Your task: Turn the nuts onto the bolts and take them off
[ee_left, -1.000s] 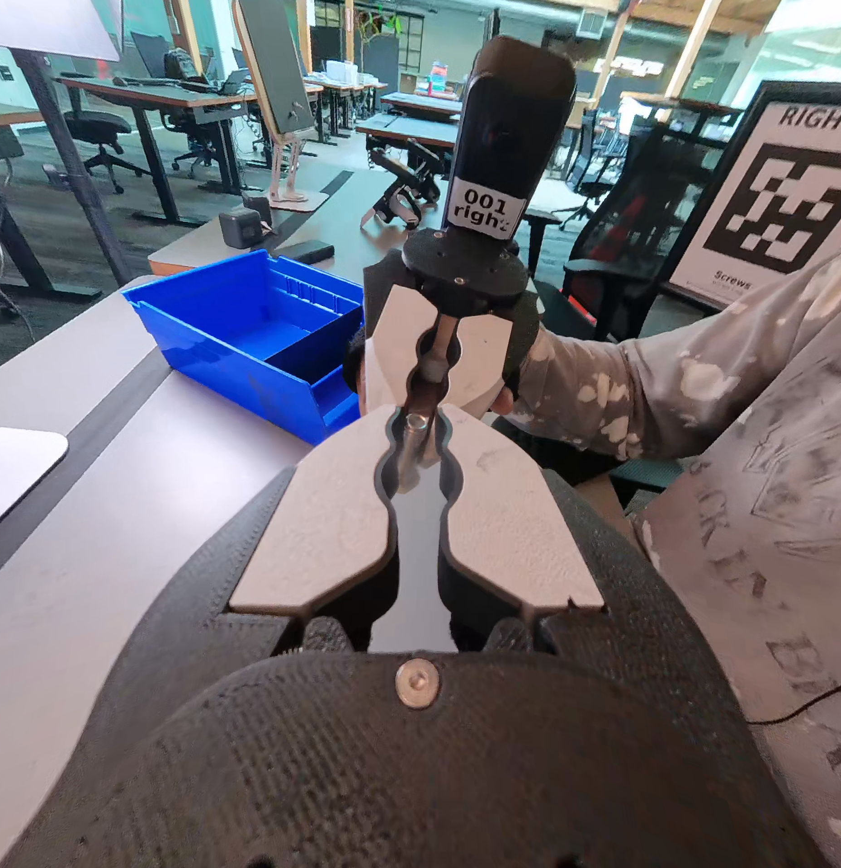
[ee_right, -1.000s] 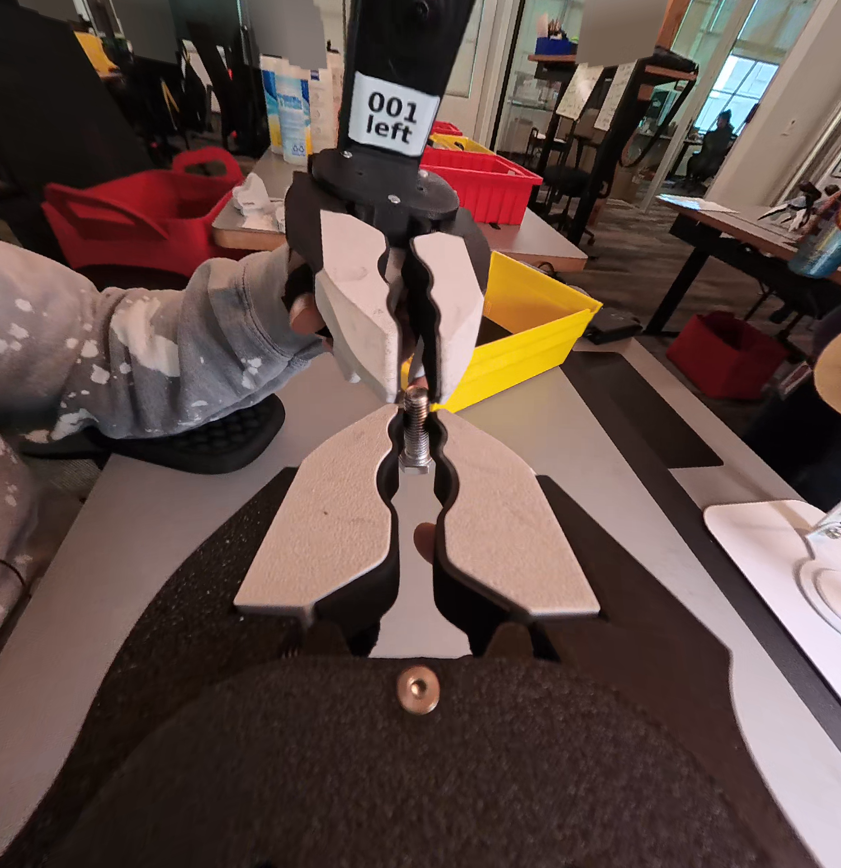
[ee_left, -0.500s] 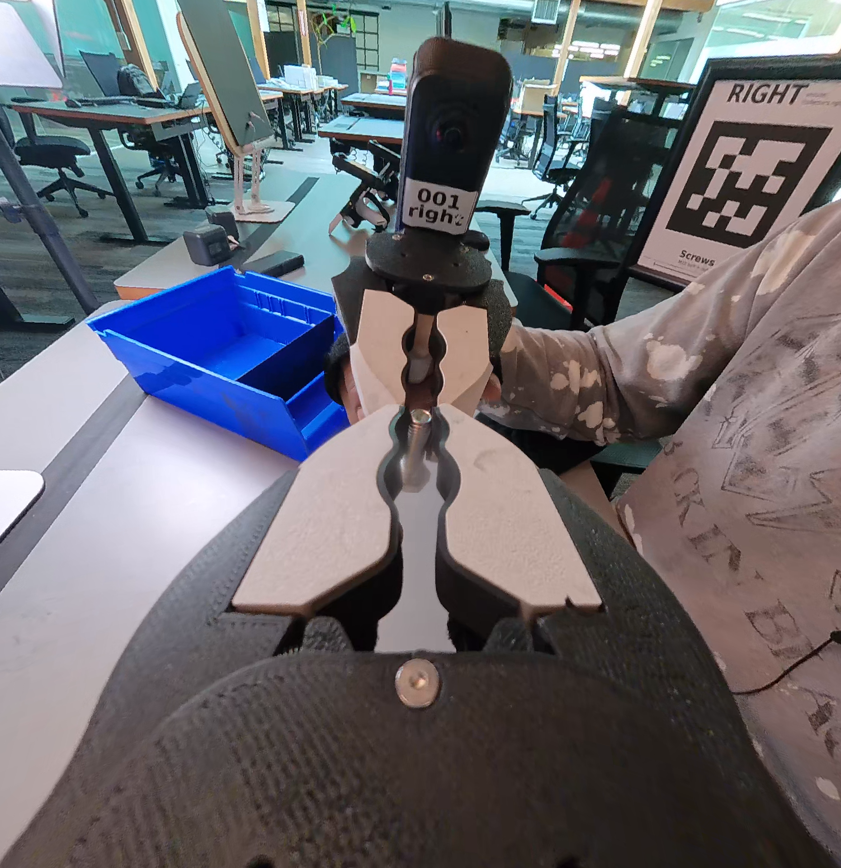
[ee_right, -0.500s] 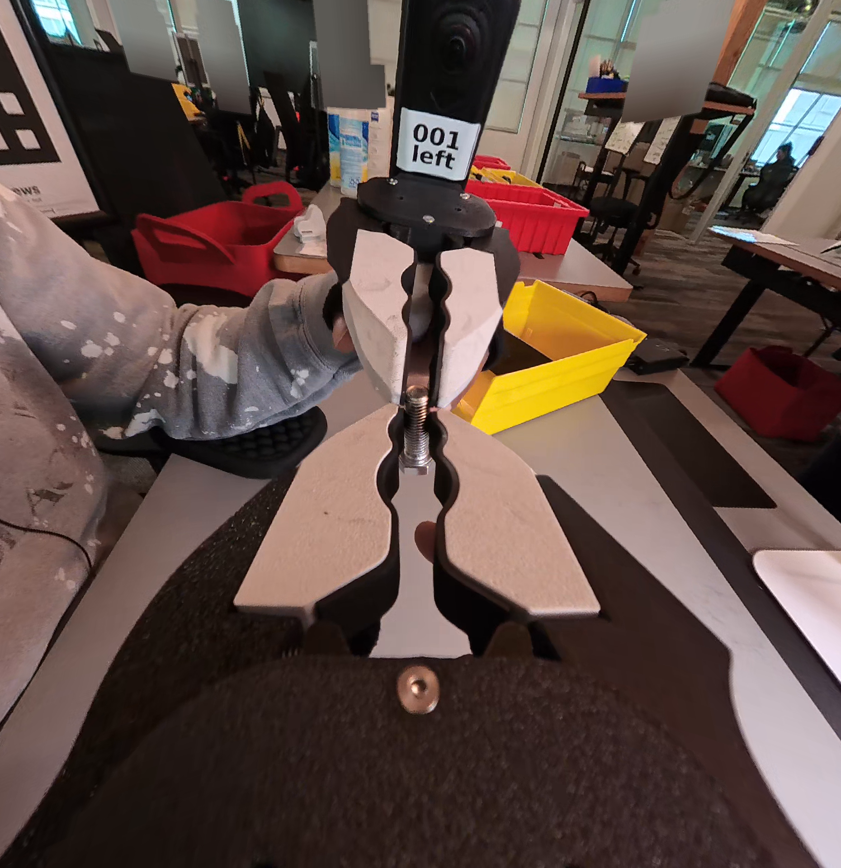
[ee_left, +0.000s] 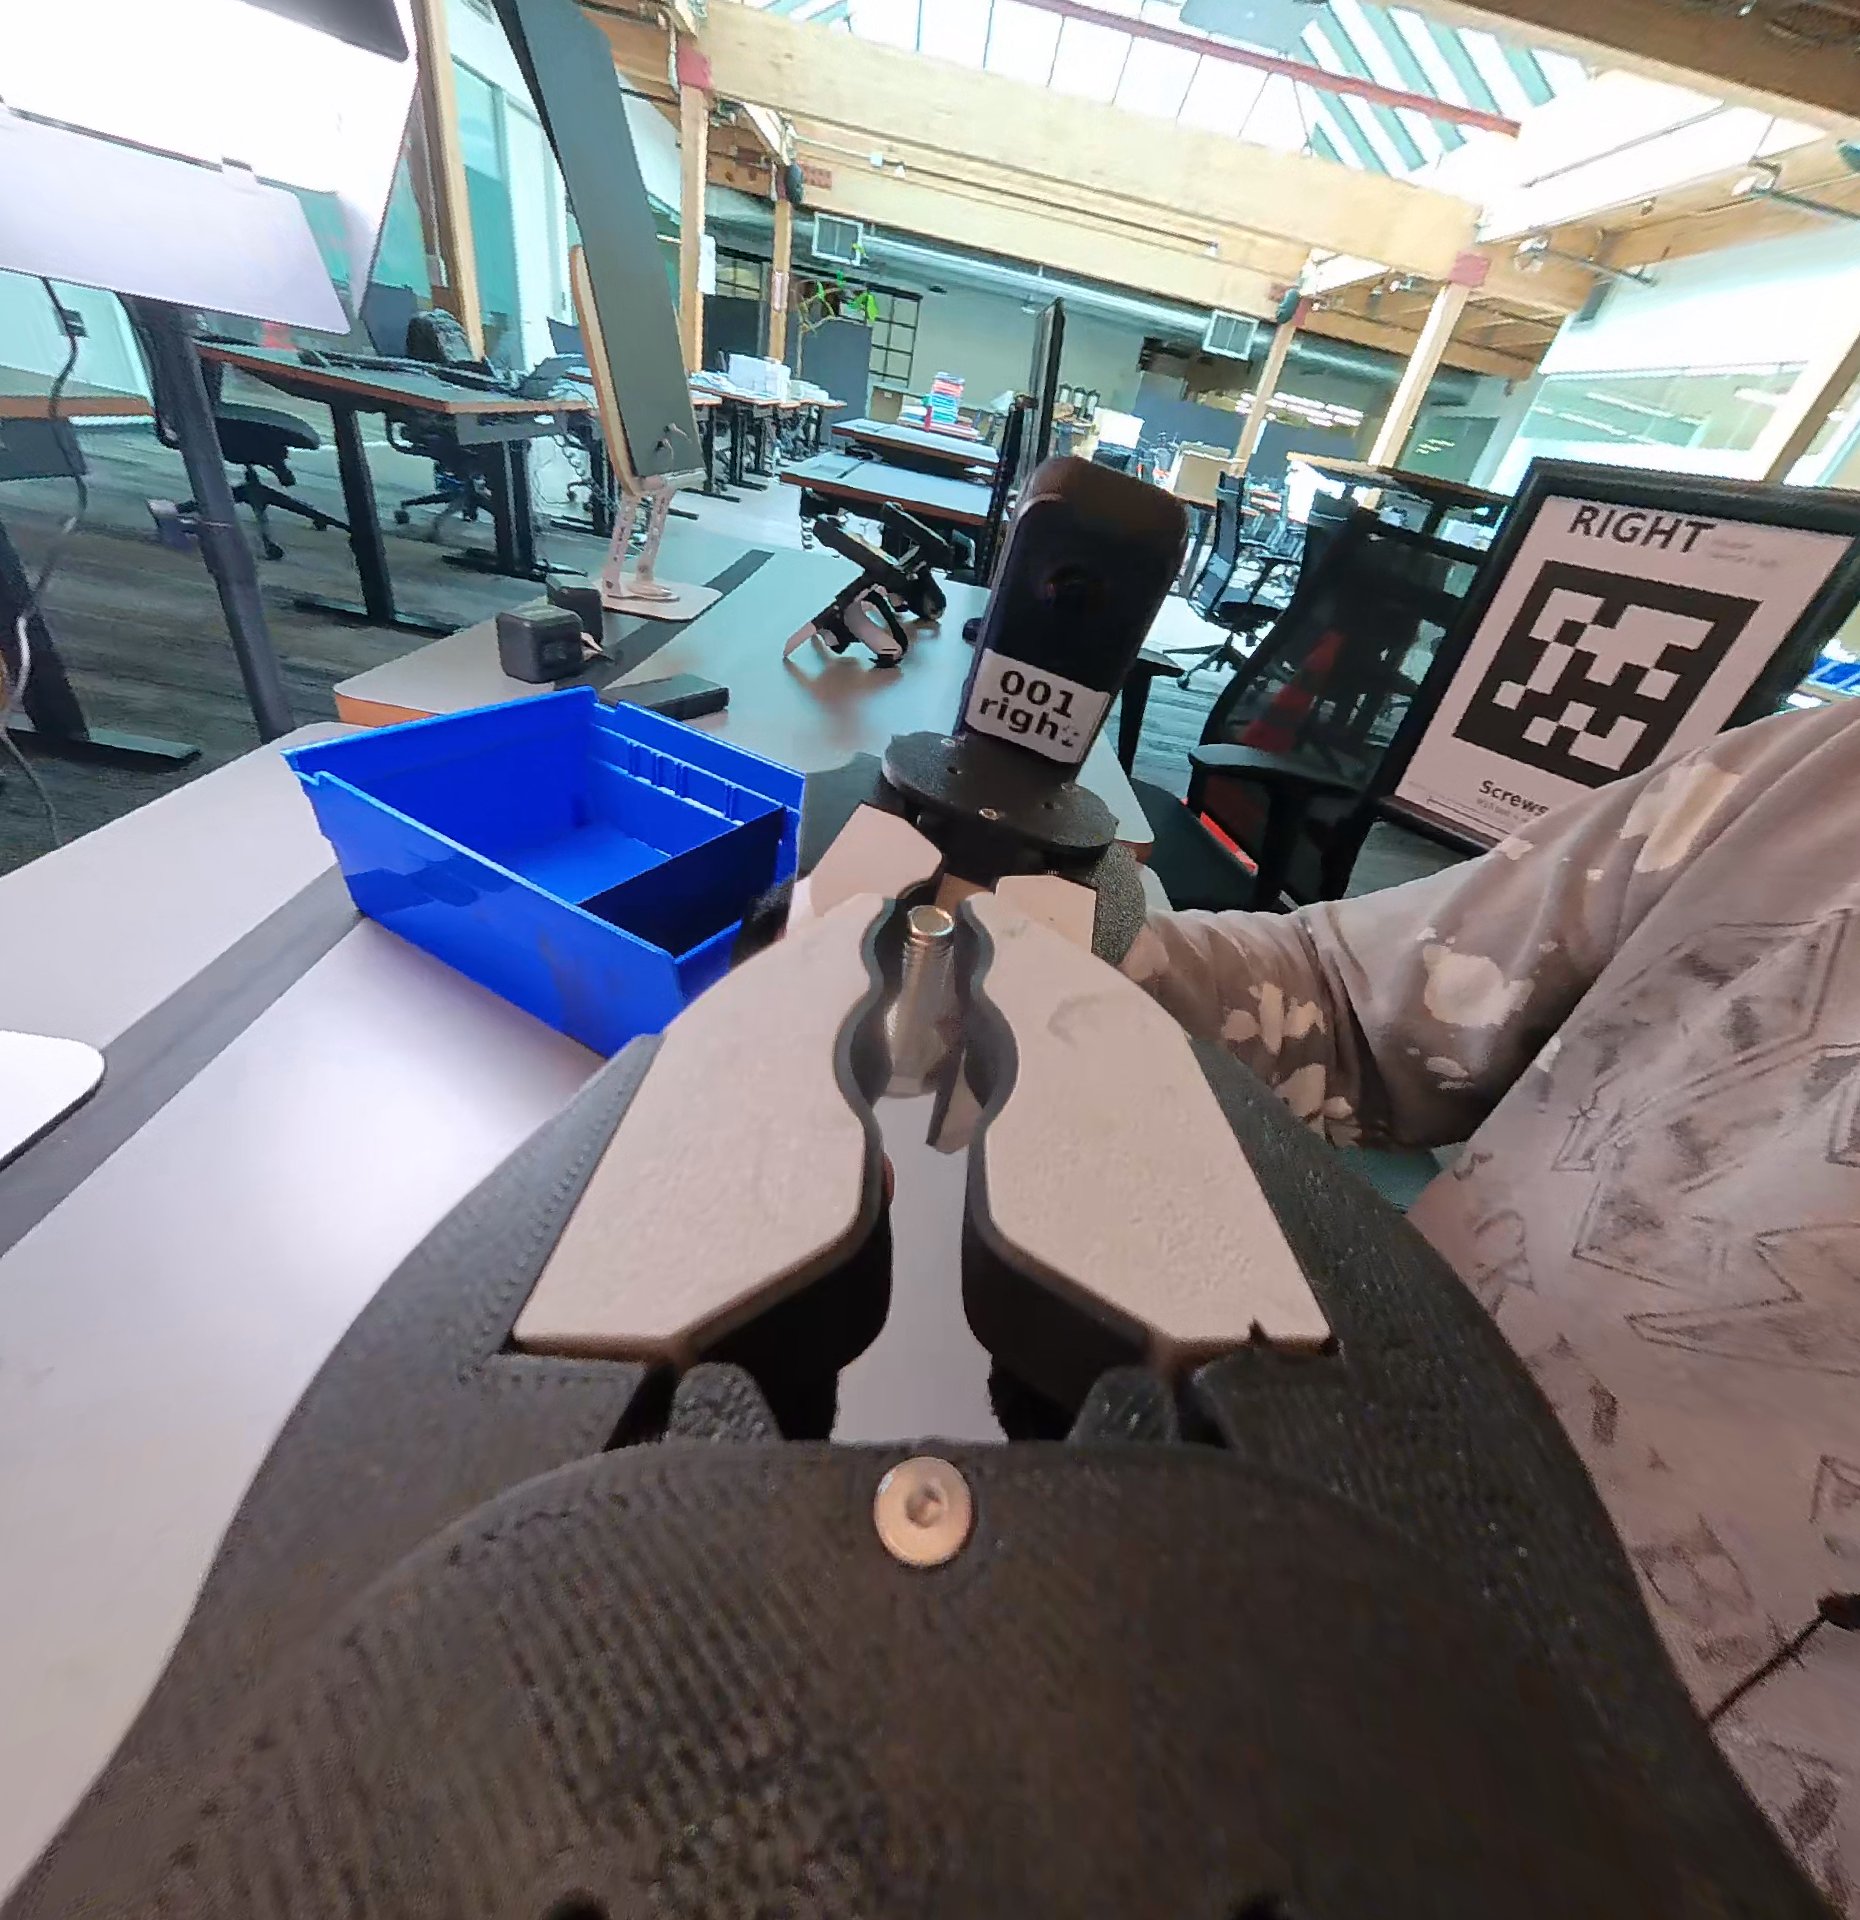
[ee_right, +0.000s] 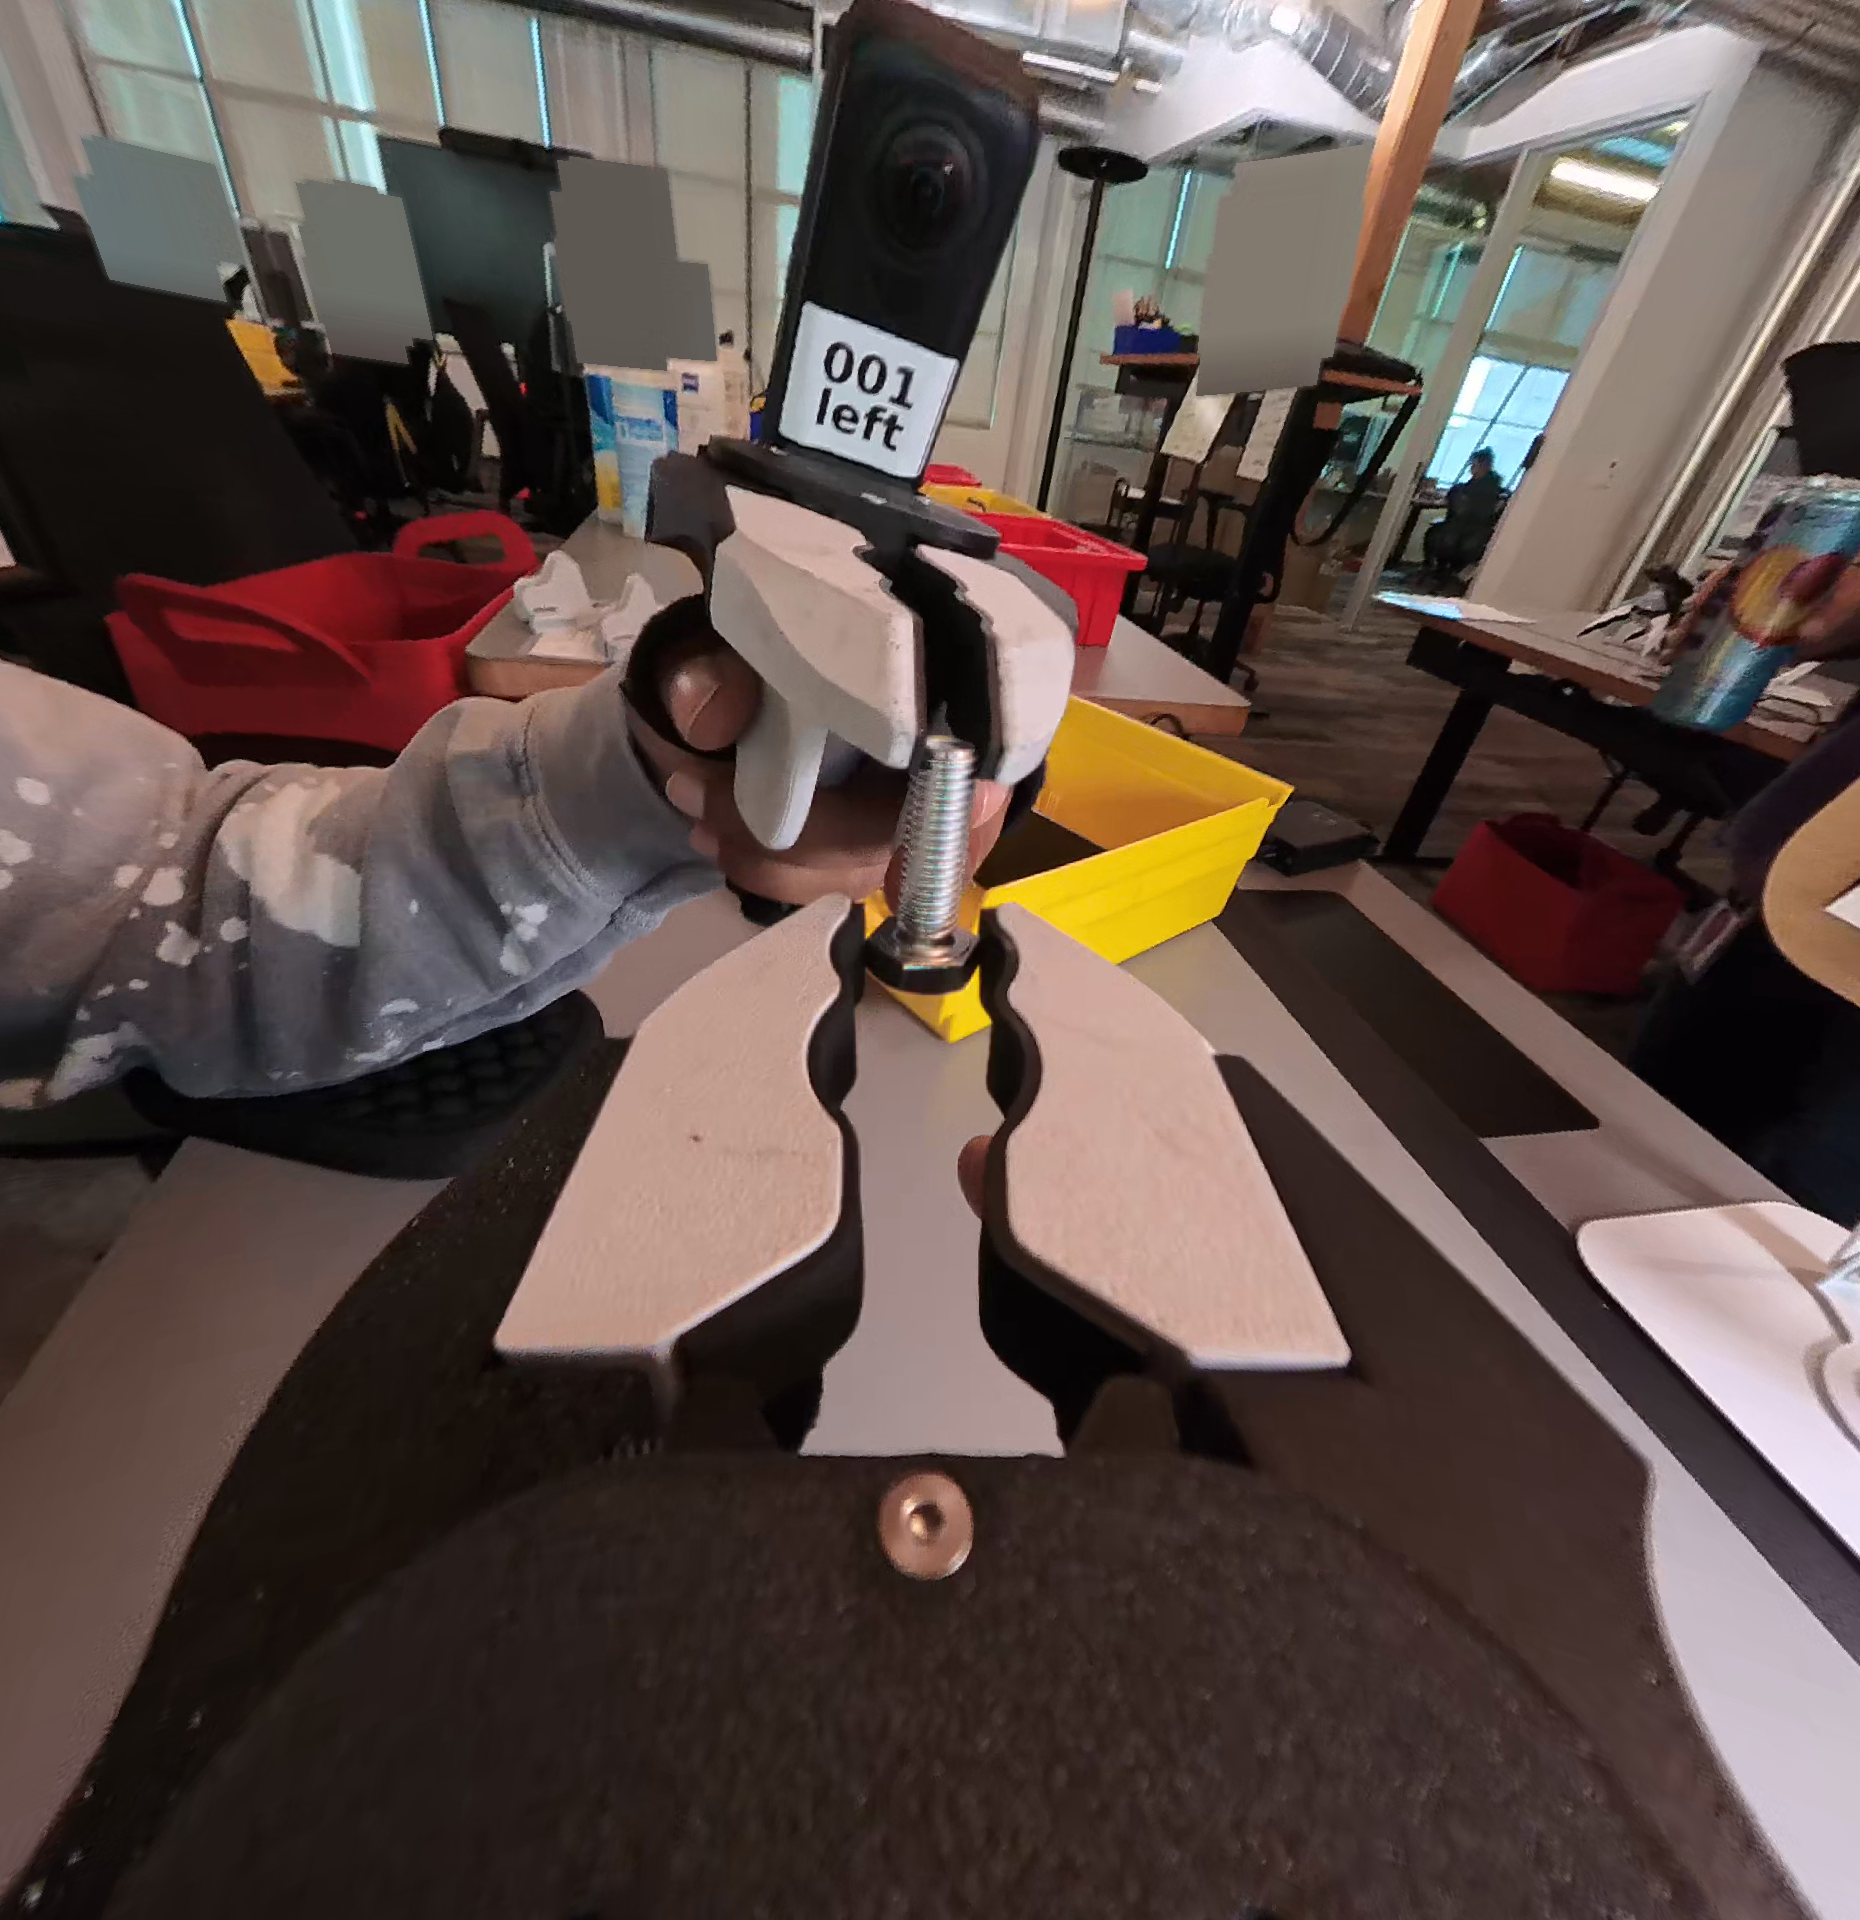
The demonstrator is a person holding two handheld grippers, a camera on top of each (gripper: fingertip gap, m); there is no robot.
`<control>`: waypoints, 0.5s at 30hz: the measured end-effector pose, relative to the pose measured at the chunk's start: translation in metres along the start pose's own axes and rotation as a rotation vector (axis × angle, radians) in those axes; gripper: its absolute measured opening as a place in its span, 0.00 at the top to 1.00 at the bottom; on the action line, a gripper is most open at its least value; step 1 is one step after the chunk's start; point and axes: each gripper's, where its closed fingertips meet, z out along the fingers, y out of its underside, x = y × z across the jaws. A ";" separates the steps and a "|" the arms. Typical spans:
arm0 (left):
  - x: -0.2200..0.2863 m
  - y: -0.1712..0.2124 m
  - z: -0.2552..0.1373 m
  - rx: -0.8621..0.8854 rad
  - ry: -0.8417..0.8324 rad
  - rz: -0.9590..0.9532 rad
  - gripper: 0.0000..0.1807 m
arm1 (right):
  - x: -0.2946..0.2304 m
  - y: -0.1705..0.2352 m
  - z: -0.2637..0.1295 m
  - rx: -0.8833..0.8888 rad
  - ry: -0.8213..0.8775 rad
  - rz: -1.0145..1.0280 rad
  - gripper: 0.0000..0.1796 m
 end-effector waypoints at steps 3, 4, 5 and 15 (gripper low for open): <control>-0.003 -0.005 0.000 0.025 -0.044 0.008 0.95 | 0.005 -0.004 -0.001 0.028 0.032 0.014 0.89; -0.004 -0.006 0.001 0.032 -0.056 0.015 0.95 | 0.006 -0.005 -0.002 0.038 0.041 0.010 0.89; -0.002 -0.007 0.001 0.037 -0.056 0.022 0.95 | 0.005 -0.007 -0.002 0.048 0.034 0.010 0.89; 0.018 0.010 0.007 -0.080 0.016 0.158 0.94 | -0.021 -0.006 -0.004 0.036 -0.148 0.045 0.89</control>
